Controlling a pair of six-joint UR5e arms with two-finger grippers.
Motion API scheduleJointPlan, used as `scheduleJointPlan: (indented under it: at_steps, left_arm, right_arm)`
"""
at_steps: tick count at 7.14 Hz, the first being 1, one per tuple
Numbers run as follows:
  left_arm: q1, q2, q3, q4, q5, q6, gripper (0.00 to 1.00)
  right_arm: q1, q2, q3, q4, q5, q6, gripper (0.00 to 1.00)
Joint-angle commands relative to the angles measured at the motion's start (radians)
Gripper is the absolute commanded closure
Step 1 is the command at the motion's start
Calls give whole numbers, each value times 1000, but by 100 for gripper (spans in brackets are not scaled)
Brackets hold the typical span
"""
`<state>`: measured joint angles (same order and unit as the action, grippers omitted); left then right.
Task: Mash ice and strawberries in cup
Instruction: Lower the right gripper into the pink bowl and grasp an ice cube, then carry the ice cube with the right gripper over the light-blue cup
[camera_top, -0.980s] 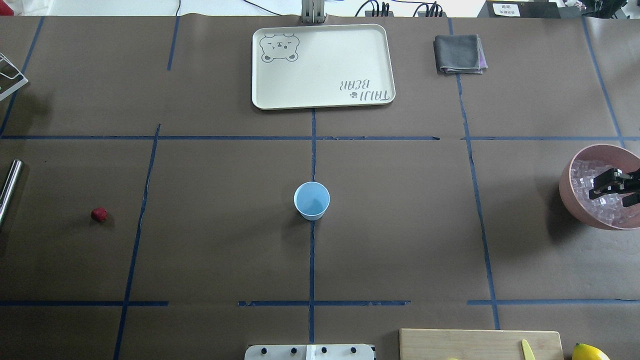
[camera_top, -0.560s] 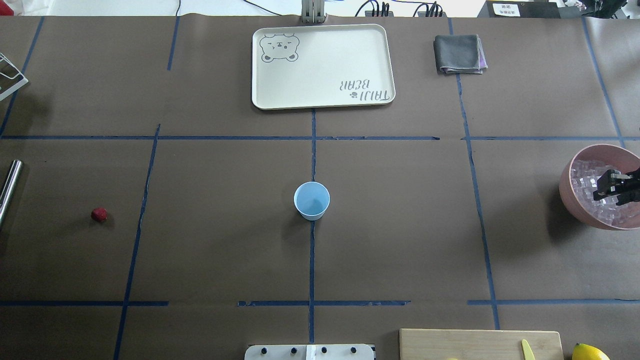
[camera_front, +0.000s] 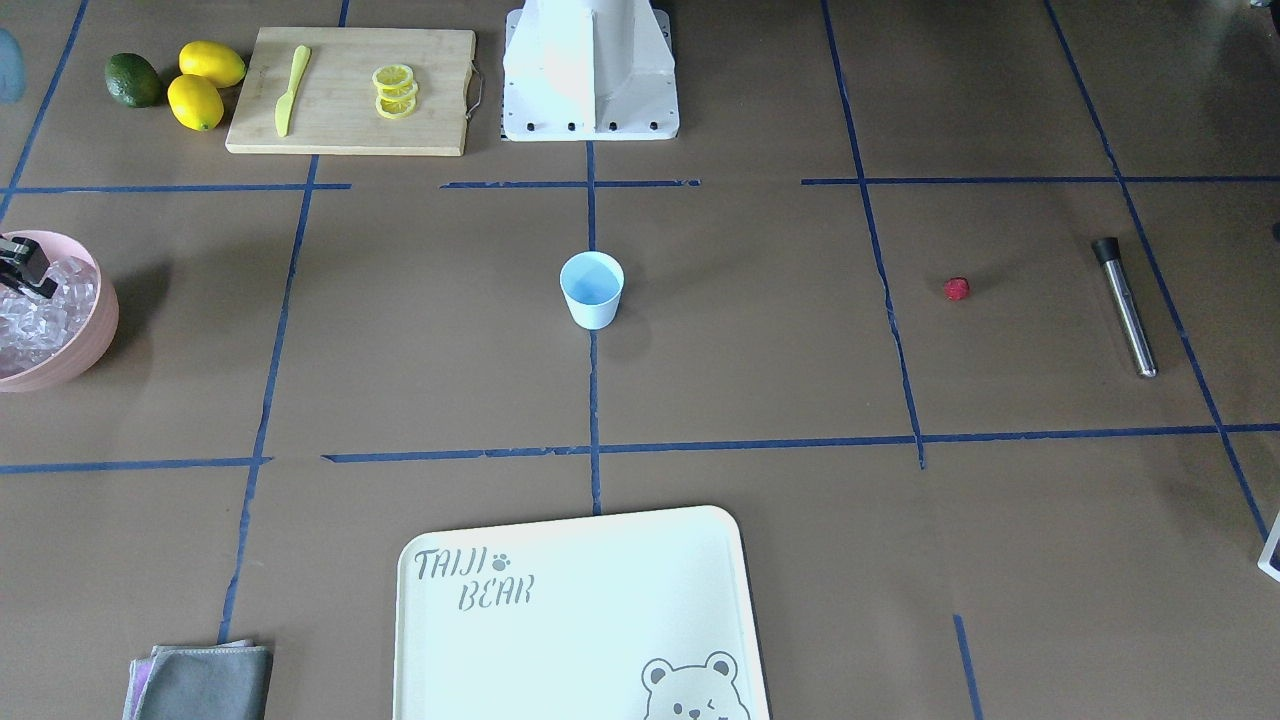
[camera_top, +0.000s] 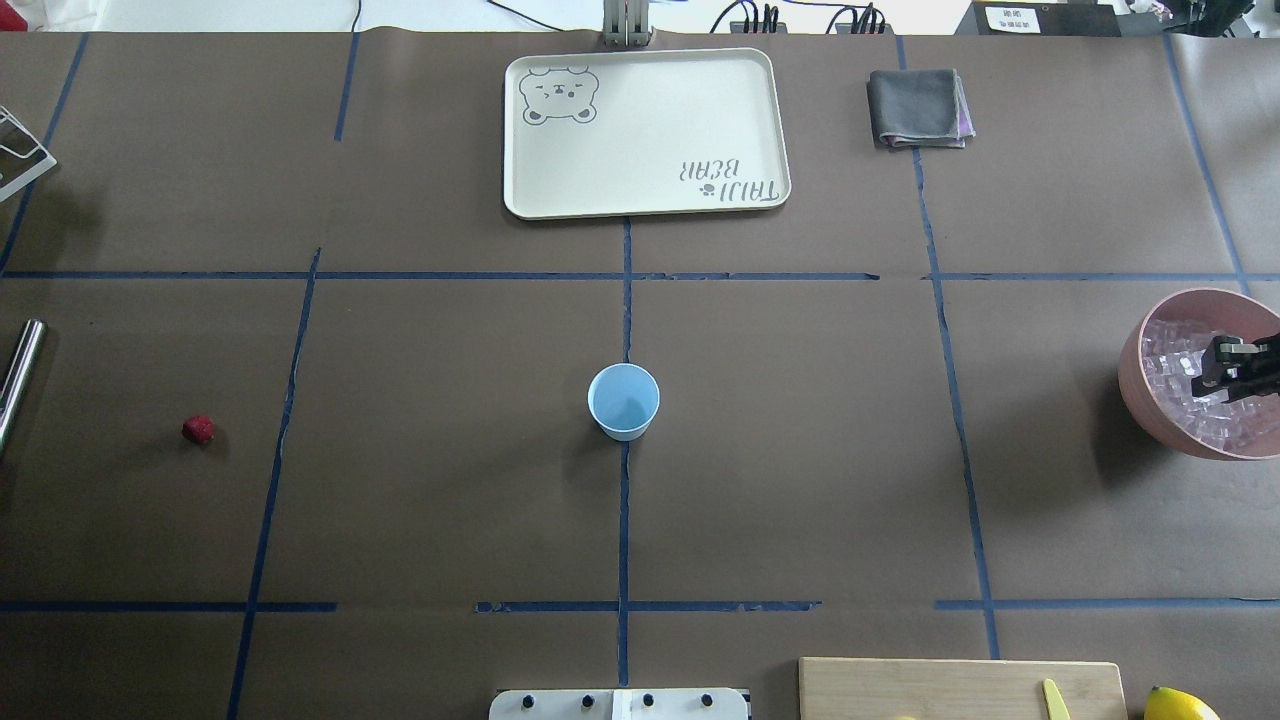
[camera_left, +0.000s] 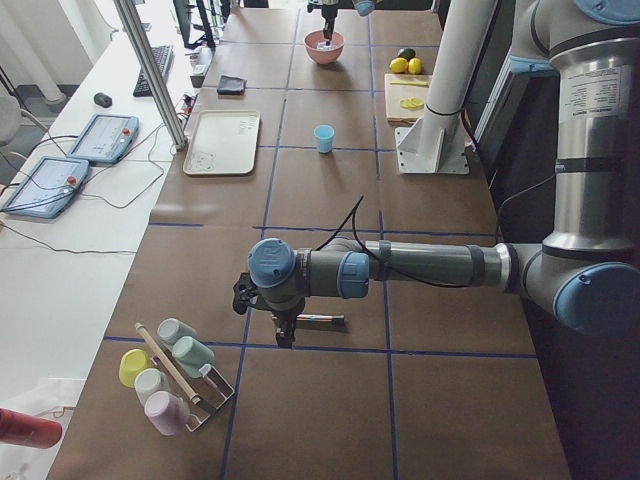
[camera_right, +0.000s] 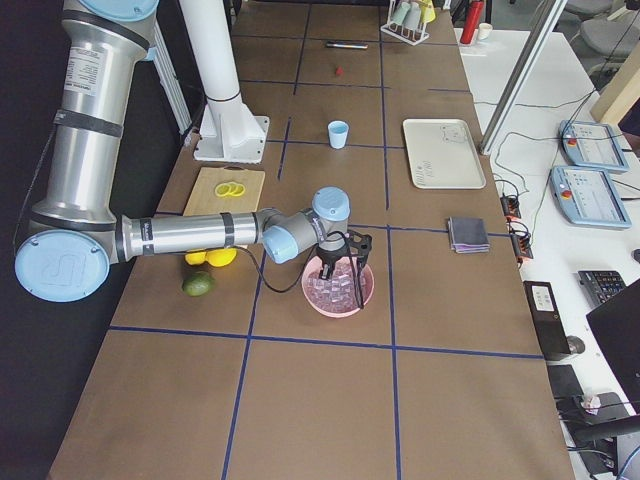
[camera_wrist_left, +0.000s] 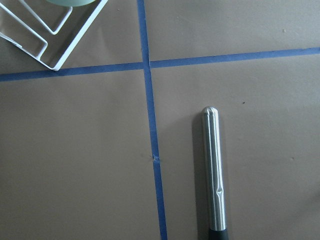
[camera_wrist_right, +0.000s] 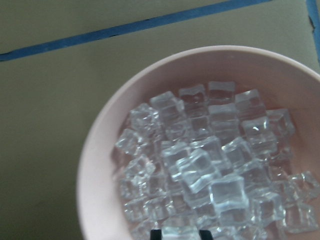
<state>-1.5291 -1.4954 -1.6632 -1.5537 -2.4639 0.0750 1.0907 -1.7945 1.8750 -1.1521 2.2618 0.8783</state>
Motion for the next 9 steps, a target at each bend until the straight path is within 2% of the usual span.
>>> scheduleJointPlan:
  at_steps: [1,2,5,6,7,8,9]
  left_arm:
    - [0,4,-3,0,-9,2,0]
    - [-2,10,-4,0,-9,2,0]
    - [-2,24,-17,-2,-9,-3,0]
    - [-2,24,-18,-2,-9,-1,0]
    - [-2,24,-17,-2,-9,-3,0]
    - [-2,24,-15,0,-7,-6,0]
    - [-2,24,-16,0,-9,-6,0]
  right_arm:
    - [-3,-16,163,-18,82,72,100]
    - [-46,7,218,-18,109,141,100]
    - [-295,336,227,-26,82,585,100]
    - [-398,472,189,-47,-14,719,100]
    - [-492,627,121,-133,-112,775,99]
    - [-571,764,33,-177,-231,818,99]
    - [-603,864,-81,-172,-290,870,98]
